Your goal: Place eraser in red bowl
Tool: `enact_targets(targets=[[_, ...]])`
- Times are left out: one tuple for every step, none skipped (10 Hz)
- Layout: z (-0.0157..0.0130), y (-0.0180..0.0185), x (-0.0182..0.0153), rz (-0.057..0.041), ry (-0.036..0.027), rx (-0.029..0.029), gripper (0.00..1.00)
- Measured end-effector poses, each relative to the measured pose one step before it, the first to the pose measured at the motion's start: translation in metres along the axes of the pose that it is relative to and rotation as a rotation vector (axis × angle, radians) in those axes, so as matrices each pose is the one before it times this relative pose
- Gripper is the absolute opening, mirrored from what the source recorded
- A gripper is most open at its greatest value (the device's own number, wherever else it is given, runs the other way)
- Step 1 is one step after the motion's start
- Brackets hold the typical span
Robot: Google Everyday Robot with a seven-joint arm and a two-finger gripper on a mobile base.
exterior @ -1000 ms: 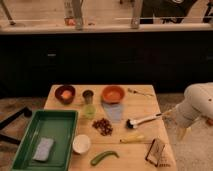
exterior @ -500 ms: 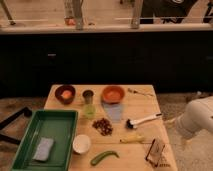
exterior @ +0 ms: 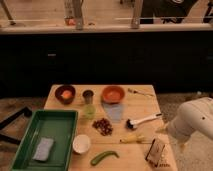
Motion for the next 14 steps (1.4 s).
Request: enact_targets(targets=[[0.00344,-0.00181,-0.00480,-0.04364,-0.01769,-0.01707,0.80],[0.00415,-0.00038,-0.00340,-0.03774,-0.01685,-0.02000,0.80],[0.00330,-0.00282,-0.00175,-0.02677,-0.00951,-0.01168,0.80],[0.00540,-0.00381,-0.00089,-0.02105,-0.00935,-0.01714,0.80],[0.00543,-0.00128,0.00050,-0.00681,-0.00831,-0.01078,0.80],[0.00370,-0.00108,0.00220,0.01949,-0.00334,-0.00273,0.80],[0.00246,-0.00040,0.00214,0.02613,-0.00056,0.00093,0.80],[0.00401,-0.00056,0.00451,0.06681,-0.00030,0.00458,0.80],[0.00223,-0.00271,0.00434,0.05973,0.00219,0.01393,0.80],[0.00212,0.00035,0.00254,0.05504,-0.00098,0.00483,0.80],[0.00553,0.00059,0.00100,0.06819,0.00154,0.00456,0.80],[0.00528,0.00276,-0.00253,0.03737,0.00812,-0.00739,0.80],[0.00476,0.00363,-0.00326,-0.00416,0.01290,-0.01435,0.80],[0.00614,0.00443,-0.00401,-0.03331,0.01427,-0.02155,0.80]])
